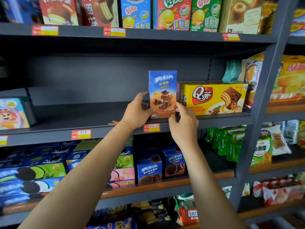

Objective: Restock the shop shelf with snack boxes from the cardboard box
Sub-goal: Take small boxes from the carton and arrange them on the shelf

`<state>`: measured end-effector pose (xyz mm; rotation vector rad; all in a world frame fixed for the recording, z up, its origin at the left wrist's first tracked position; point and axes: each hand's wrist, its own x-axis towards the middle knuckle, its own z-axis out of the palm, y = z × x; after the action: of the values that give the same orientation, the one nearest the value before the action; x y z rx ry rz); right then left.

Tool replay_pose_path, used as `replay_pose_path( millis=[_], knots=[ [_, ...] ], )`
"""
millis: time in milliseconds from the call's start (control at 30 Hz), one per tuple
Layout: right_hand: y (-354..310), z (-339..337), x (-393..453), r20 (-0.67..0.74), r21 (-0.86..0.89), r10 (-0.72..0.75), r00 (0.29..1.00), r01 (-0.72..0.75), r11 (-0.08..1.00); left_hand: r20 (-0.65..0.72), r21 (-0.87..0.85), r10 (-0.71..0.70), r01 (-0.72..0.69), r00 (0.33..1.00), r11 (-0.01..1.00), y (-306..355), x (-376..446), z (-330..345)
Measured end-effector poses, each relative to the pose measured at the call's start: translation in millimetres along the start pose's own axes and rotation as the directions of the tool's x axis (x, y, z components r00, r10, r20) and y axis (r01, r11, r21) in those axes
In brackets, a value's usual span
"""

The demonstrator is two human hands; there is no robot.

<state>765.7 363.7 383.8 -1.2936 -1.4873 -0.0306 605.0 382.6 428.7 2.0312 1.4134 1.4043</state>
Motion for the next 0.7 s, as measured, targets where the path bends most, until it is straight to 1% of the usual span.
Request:
replay_pose_path(
  millis=[67,167,233,300,333,400,433,467,533,600,667,700],
  knots=[
    [-2,-1,-3,-0.027,0.035,-0.011,1.000,0.012,0.999,0.003,0.005,-0.012,0.012,1.000,1.000,1,-2,-1],
    [-11,1,-15,-0.150,0.135,-0.075,0.986,0.096,0.986,-0.052,-0.010,-0.003,0.002,0.999,1.000,-2,-9,-8],
    [-18,2,-17,-0.150,0.182,-0.061,0.987,0.088,0.979,-0.091,-0.021,0.005,-0.007,0.996,1.000,-5,-12,-13],
    [-23,3,-10,-0.079,0.217,0.000,0.997,0.017,0.976,-0.058,-0.051,-0.039,0.036,0.998,0.998,-6,-6,-14],
    [-24,3,-4,-0.032,0.248,0.028,0.999,-0.020,0.969,-0.015,-0.080,-0.074,0.073,0.997,0.994,-3,-3,-14],
    [-23,3,9,0.057,0.364,0.071,0.996,-0.087,0.927,0.058,-0.191,-0.136,0.145,0.989,0.971,4,2,-8],
    [-22,2,13,0.085,0.417,0.083,0.993,-0.111,0.902,0.066,-0.255,-0.136,0.148,0.989,0.955,7,2,-6],
    [-20,-1,13,0.081,0.454,0.085,0.993,-0.113,0.884,0.045,-0.299,-0.115,0.124,0.992,0.946,13,-4,-5],
    [-15,-13,8,0.033,0.522,0.070,0.997,-0.077,0.850,-0.007,-0.387,-0.033,0.028,0.999,0.922,21,-22,-5],
    [-9,-37,-3,0.036,0.603,0.030,0.999,-0.046,0.797,0.029,-0.519,0.058,-0.034,0.998,0.854,28,-50,-3],
    [4,-64,-15,0.158,0.681,-0.045,0.986,-0.076,0.728,0.109,-0.606,0.135,-0.042,0.985,0.794,31,-75,8],
    [13,-75,-19,0.240,0.690,-0.087,0.967,-0.107,0.716,0.145,-0.615,0.135,-0.018,0.980,0.789,27,-83,17]
  ],
)
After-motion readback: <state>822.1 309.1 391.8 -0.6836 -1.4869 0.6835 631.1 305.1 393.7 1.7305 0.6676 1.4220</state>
